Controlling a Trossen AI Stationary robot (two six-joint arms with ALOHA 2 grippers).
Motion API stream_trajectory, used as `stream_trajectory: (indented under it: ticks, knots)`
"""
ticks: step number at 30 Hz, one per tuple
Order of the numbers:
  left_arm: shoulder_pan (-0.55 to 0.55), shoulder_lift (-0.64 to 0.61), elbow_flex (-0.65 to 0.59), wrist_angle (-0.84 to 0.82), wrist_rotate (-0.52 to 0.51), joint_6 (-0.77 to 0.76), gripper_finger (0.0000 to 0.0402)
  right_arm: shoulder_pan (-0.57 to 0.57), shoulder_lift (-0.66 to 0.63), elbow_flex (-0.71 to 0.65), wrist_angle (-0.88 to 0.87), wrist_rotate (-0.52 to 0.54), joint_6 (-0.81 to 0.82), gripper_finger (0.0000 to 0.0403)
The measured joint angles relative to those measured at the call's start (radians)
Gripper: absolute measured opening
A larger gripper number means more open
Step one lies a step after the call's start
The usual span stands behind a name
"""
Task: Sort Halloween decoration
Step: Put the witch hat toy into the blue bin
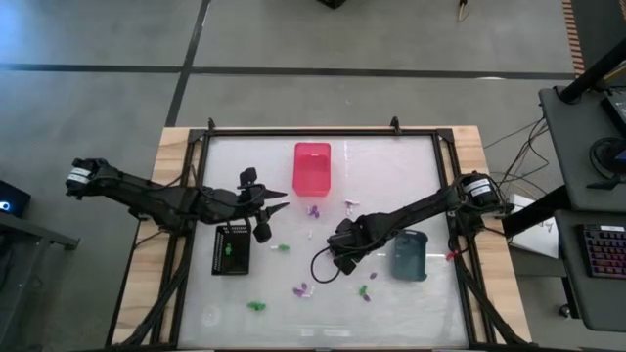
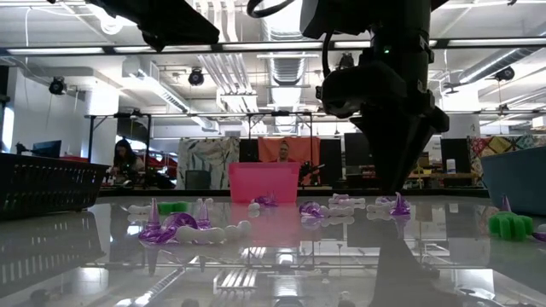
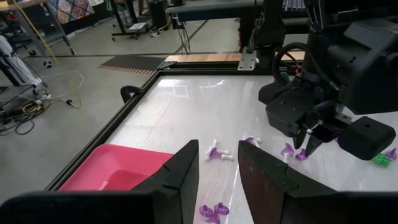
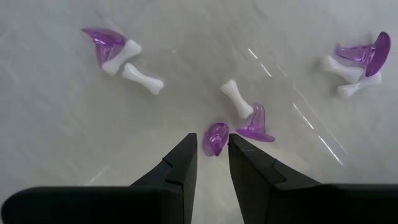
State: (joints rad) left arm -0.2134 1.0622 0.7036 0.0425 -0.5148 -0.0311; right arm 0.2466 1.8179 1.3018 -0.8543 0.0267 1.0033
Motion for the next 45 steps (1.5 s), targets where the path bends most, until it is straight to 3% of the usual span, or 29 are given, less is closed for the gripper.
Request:
stream_trajectory:
  ticks: [25,39,45]
  knots:
    - [0.000,0.000,0.000,0.000,0.000,0.000,0.0095,0.000,0.000,-0.057,0.079,0.000,-0.007,0.0081]
    - [0.000,0.000,0.000,0.000,-0.001,0.000,0.0095,0.000,0.000,-0.063,0.084,-0.001,-0.012,0.0015]
    - [0.000,0.000,0.000,0.000,-0.001,0.000,0.0095,0.000,0.000,-0.063,0.083,-0.001,-0.019,0.0010]
